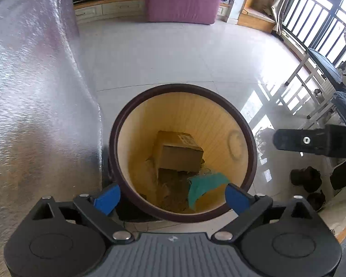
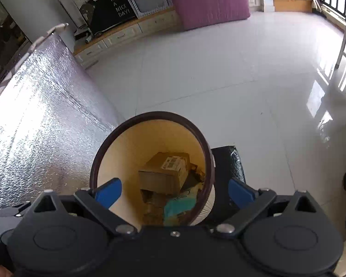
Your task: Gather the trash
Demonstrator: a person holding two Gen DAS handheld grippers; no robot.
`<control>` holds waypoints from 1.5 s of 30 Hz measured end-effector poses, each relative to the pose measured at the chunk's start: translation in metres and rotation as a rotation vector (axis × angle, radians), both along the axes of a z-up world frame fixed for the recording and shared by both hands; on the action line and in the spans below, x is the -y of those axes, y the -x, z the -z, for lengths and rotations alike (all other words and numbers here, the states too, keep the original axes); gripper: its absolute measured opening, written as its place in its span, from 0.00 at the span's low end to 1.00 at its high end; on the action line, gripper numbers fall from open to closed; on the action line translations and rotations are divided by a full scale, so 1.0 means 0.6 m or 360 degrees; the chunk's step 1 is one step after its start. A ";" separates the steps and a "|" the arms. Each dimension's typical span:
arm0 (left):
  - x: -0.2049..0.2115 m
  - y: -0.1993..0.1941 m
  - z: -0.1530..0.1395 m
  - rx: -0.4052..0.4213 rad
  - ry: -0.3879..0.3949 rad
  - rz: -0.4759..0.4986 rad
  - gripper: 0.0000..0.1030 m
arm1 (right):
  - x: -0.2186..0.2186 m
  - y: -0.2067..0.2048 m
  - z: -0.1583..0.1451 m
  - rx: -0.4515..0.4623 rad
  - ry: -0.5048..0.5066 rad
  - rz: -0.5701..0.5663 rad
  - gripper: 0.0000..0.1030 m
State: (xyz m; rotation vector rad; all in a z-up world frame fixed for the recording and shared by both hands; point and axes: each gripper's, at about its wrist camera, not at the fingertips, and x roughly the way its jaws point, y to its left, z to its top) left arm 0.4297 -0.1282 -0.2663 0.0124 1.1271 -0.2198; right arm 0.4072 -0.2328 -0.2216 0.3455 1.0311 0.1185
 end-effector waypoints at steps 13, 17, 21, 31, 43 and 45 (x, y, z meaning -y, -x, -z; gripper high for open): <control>-0.013 0.074 -0.092 0.0093 0.0023 0.0007 1.00 | 0.024 0.103 -0.087 0.0126 0.0058 0.0036 1.00; -0.016 0.099 -0.112 0.0115 0.0035 0.0011 1.00 | 0.024 0.137 -0.111 0.0165 0.0098 0.0021 1.00; -0.026 0.124 -0.132 0.0146 0.0046 -0.0006 1.00 | 0.022 0.165 -0.131 0.0193 0.0152 0.0009 1.00; -0.038 0.169 -0.173 0.0231 0.0070 -0.0012 1.00 | 0.013 0.216 -0.172 0.0256 0.0255 0.0011 1.00; -0.072 0.227 -0.226 0.0370 0.0125 -0.0038 1.00 | -0.007 0.277 -0.216 0.0344 0.0316 0.0014 1.00; -0.080 0.239 -0.237 0.0402 0.0129 -0.0046 1.00 | -0.012 0.286 -0.227 0.0372 0.0317 0.0011 1.00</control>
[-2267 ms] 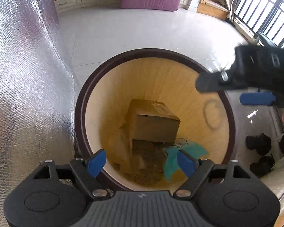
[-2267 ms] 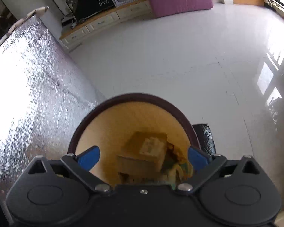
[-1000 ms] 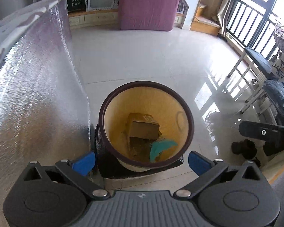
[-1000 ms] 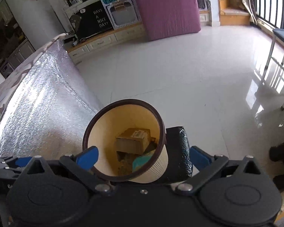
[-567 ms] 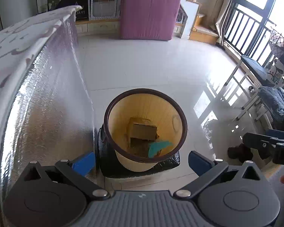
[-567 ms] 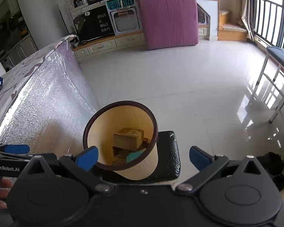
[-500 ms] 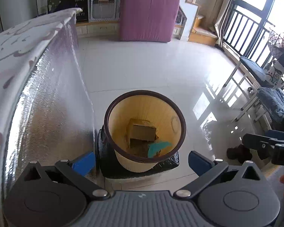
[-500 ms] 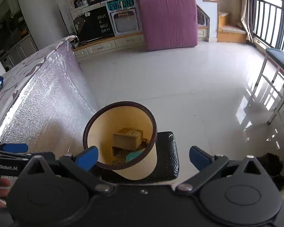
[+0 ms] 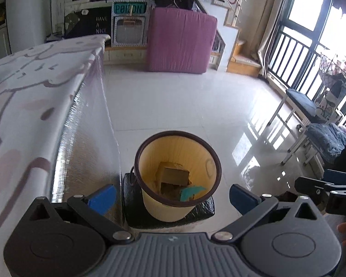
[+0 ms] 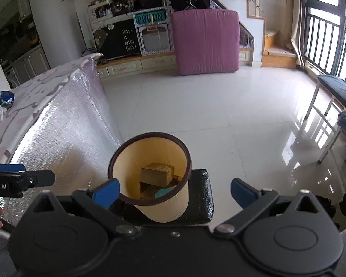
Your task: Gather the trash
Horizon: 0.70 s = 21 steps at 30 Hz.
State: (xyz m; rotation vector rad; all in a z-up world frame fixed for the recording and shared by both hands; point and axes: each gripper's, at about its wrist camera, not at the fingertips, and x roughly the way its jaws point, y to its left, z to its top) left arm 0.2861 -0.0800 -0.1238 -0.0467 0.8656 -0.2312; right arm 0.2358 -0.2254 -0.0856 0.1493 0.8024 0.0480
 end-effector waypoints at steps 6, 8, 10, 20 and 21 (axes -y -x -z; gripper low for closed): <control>-0.034 0.035 -0.038 0.0114 0.0031 -0.0050 1.00 | -0.027 0.030 -0.036 0.0122 0.0001 -0.0018 1.00; -0.052 0.045 -0.053 0.0153 0.0037 -0.0073 1.00 | -0.039 0.038 -0.045 0.0159 0.0002 -0.0031 1.00; -0.070 0.055 -0.064 0.0189 0.0036 -0.0100 1.00 | -0.054 0.044 -0.053 0.0186 -0.0001 -0.0048 1.00; -0.195 0.089 -0.087 0.0268 0.0040 -0.0289 1.00 | -0.155 0.030 -0.078 0.0239 0.0007 -0.0206 1.00; -0.212 0.092 -0.088 0.0272 0.0043 -0.0313 1.00 | -0.170 0.025 -0.081 0.0245 0.0004 -0.0233 1.00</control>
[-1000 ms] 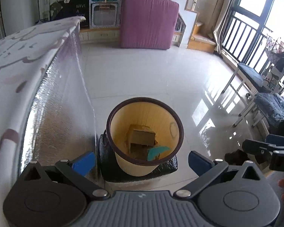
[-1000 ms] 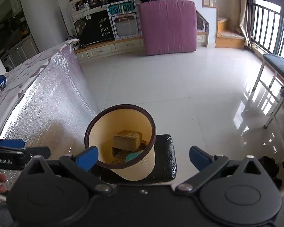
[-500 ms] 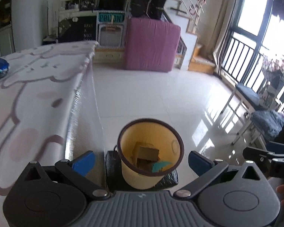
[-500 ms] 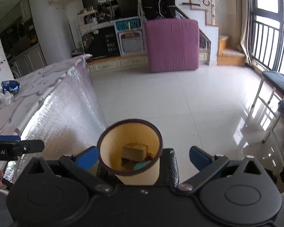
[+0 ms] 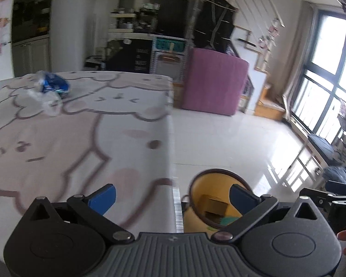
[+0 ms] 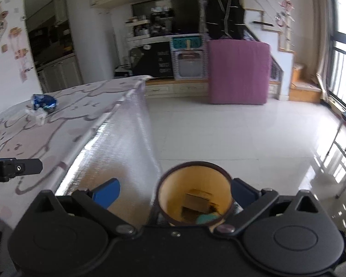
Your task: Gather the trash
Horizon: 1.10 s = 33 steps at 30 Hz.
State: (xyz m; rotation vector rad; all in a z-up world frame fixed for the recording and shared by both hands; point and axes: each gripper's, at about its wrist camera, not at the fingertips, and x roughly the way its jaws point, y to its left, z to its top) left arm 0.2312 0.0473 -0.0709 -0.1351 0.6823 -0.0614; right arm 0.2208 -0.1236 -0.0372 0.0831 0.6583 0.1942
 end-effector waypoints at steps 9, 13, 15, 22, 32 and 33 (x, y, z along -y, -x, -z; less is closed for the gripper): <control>-0.140 0.014 -0.019 0.0053 -0.0015 -0.0208 1.00 | -0.135 -0.045 -0.018 0.0046 0.0011 -0.0204 1.00; -0.198 0.009 -0.023 0.0067 -0.0020 -0.0274 1.00 | -0.201 -0.070 -0.022 0.0062 0.0021 -0.0287 1.00; -0.225 0.005 -0.022 0.0063 -0.0015 -0.0294 1.00 | -0.233 -0.082 -0.024 0.0075 0.0029 -0.0322 1.00; -0.311 -0.051 -0.009 0.0051 0.0016 -0.0346 1.00 | -0.350 -0.155 -0.034 0.0103 0.0030 -0.0471 1.00; -0.404 -0.169 0.011 -0.0024 0.0156 -0.0444 1.00 | -0.516 -0.310 -0.068 0.0092 -0.0005 -0.0683 1.00; -0.410 -0.181 0.012 -0.0027 0.0174 -0.0452 1.00 | -0.536 -0.329 -0.074 0.0086 -0.0004 -0.0705 1.00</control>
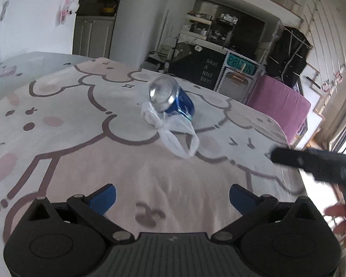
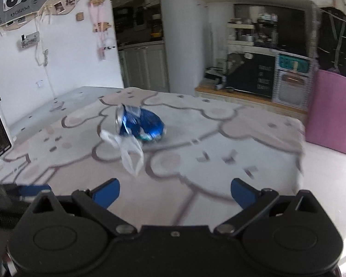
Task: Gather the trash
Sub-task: 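Close the right tool on the blue Pepsi can while the left tool grasps the white plastic bag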
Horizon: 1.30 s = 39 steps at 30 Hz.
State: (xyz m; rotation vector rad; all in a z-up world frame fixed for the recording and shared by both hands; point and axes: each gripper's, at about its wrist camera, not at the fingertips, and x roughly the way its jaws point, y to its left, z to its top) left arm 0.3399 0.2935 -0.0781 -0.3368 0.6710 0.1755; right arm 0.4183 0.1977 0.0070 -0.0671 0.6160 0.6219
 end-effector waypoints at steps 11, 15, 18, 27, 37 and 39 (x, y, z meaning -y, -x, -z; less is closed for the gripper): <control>-0.058 -0.080 0.007 -0.0039 0.0085 -0.0041 1.00 | -0.213 -0.174 -0.026 -0.0067 -0.0007 -0.0181 1.00; -0.072 -0.095 0.005 -0.0053 0.0082 -0.0069 1.00 | -0.266 -0.200 0.002 -0.0089 0.0093 -0.0223 1.00; -0.077 -0.108 0.003 -0.0053 0.0081 -0.0087 1.00 | -0.252 -0.217 0.009 -0.0052 0.0120 -0.0136 1.00; -0.054 -0.157 0.004 -0.0029 0.0055 -0.0044 1.00 | -0.102 -0.322 0.019 -0.0121 0.0035 0.0228 1.00; -0.070 -0.225 0.022 0.0049 0.0109 -0.0124 1.00 | -0.013 -0.368 0.041 -0.0170 -0.0030 0.0262 1.00; -0.073 -0.235 0.028 0.0066 0.0124 -0.0181 0.99 | -0.012 -0.373 0.048 -0.0216 -0.0052 0.0245 1.00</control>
